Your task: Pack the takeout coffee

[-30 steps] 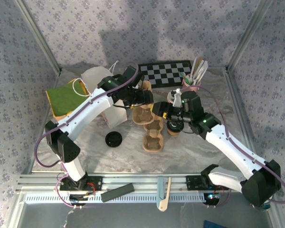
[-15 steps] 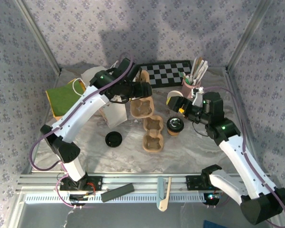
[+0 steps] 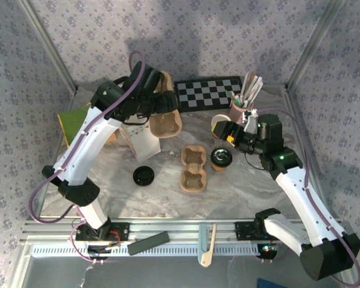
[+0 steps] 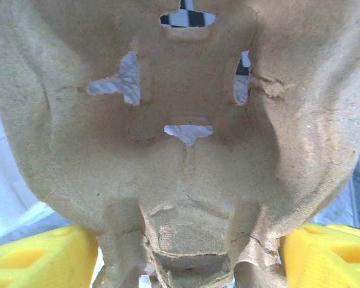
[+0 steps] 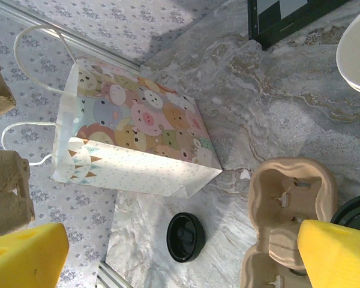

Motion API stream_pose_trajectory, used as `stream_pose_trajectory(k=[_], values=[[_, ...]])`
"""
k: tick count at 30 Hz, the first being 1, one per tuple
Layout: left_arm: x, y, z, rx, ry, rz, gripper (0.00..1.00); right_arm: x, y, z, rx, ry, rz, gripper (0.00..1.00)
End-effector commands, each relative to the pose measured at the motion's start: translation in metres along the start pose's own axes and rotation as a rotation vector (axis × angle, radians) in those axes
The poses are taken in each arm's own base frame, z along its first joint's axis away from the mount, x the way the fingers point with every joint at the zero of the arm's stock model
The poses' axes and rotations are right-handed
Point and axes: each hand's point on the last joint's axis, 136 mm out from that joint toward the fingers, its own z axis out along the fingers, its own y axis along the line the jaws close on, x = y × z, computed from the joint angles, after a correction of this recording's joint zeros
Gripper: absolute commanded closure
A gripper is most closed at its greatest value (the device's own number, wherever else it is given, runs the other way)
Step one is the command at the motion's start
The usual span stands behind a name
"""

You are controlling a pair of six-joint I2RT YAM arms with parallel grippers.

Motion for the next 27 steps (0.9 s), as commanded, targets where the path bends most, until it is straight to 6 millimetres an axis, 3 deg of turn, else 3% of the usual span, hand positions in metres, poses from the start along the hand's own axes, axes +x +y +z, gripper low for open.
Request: stream_pose_trajectory(k=[1,13,19,27], values=[[-0.012,0.028,-0.023,-0.073,-0.050,-0.003,0.24,-0.001,0.005,-0.001,-0.022,0.008,-0.028,0.00],[-0.046,0.092,-0.037,-0.205,-0.113,-0.116,0.24,0.004,-0.002,0.004,-0.022,0.028,-0.018,0.00],[-0.059,0.111,-0.024,-0.259,-0.115,-0.181,0.24,0.006,-0.007,0.007,-0.021,0.038,-0.011,0.00],[-0.074,0.121,-0.005,-0.313,-0.119,-0.241,0.24,0.008,-0.007,0.005,-0.016,0.049,-0.041,0.00]])
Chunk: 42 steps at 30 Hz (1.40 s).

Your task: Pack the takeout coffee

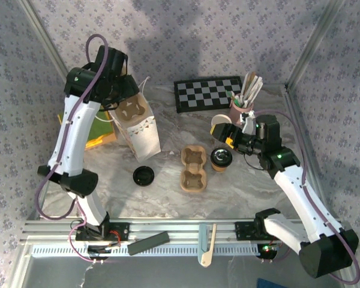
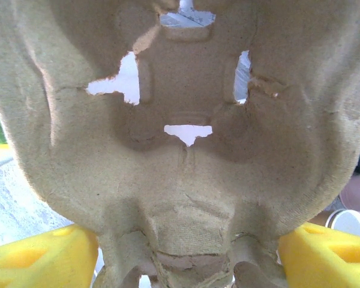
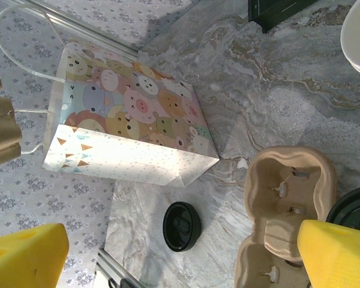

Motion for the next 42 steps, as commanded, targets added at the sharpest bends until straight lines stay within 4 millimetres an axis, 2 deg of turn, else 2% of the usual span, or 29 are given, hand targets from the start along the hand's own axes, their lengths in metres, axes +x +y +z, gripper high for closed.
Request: stream_pose_trajectory(k=[1,9,18,35,42], values=[[-0.004,0.004,0.007,-0.042,0.000,-0.023,0.24,-0.001,0.003,-0.004,-0.005,0.001,-0.050,0.00],[-0.002,0.007,0.032,-0.109,0.042,-0.027,0.24,-0.003,0.006,-0.011,0.010,0.002,-0.096,0.00],[0.001,0.019,0.044,-0.162,0.071,-0.021,0.23,-0.005,-0.001,-0.010,0.016,0.005,-0.080,0.00],[0.033,0.020,0.081,-0.185,0.186,-0.022,0.24,-0.007,-0.010,-0.009,0.029,0.006,-0.060,0.00],[0.036,0.024,0.084,-0.185,0.188,-0.023,0.24,-0.006,-0.012,-0.008,0.031,0.008,-0.057,0.00]])
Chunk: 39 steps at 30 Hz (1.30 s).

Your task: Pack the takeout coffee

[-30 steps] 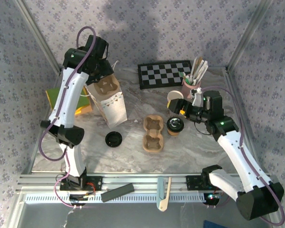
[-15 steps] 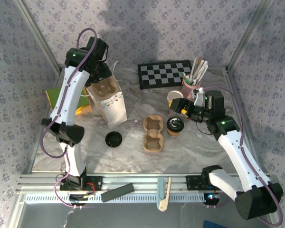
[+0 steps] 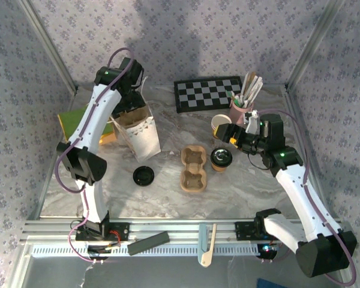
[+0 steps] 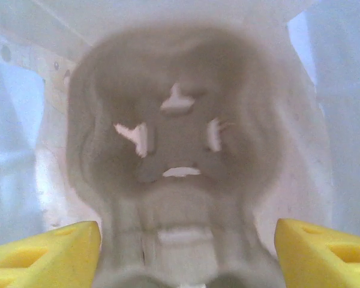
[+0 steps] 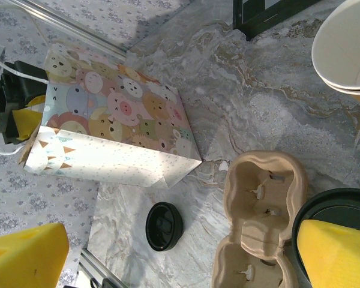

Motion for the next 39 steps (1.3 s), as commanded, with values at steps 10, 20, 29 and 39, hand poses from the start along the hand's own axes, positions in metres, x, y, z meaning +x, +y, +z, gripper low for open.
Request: stream_pose_trajectory(k=[10,20,29,39], values=[[-0.016,0.005,-0.026,0.072,-0.050,-0.040,0.26,-0.001,0.001,0.001,-0.013,0.008,-0.012,0.00],[-0.017,0.000,-0.039,0.120,-0.055,-0.043,0.22,-0.002,0.001,-0.001,0.002,0.005,-0.015,0.00],[-0.005,-0.002,-0.037,0.125,-0.005,-0.038,0.20,-0.007,0.005,-0.003,0.015,0.004,-0.014,0.00],[0.004,-0.002,-0.036,0.118,0.029,-0.022,0.19,-0.004,0.005,-0.003,0.019,0.008,-0.016,0.00]])
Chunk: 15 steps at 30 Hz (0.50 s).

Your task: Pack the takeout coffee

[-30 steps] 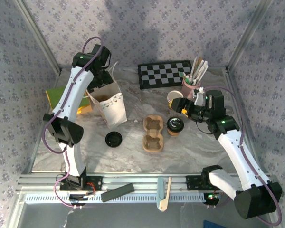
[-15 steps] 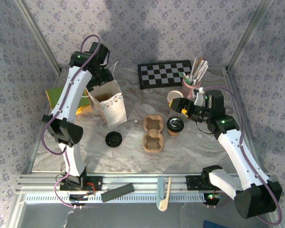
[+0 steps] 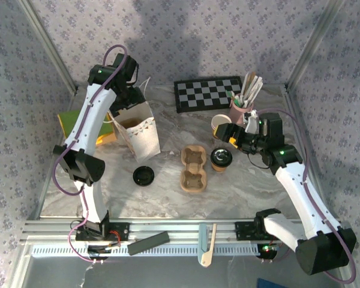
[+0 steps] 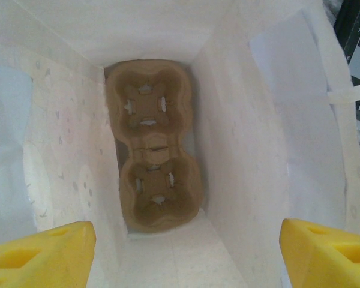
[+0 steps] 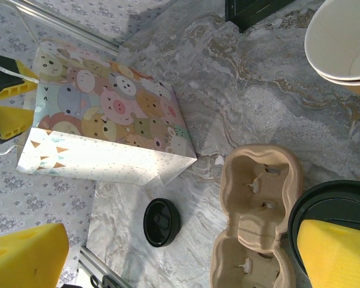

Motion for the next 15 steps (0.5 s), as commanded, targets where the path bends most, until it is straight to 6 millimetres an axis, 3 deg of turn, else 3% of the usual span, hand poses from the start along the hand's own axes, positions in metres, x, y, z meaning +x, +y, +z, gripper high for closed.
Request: stream_pose_trajectory(k=[1,15], values=[[0.008,0.004,-0.020,0.019,0.010,0.009,0.19,-0.006,0.009,-0.006,-0.005,-0.017,-0.036,0.00],[0.019,0.005,-0.022,0.005,0.032,0.016,0.19,-0.004,0.010,-0.005,-0.007,-0.014,-0.041,0.00]])
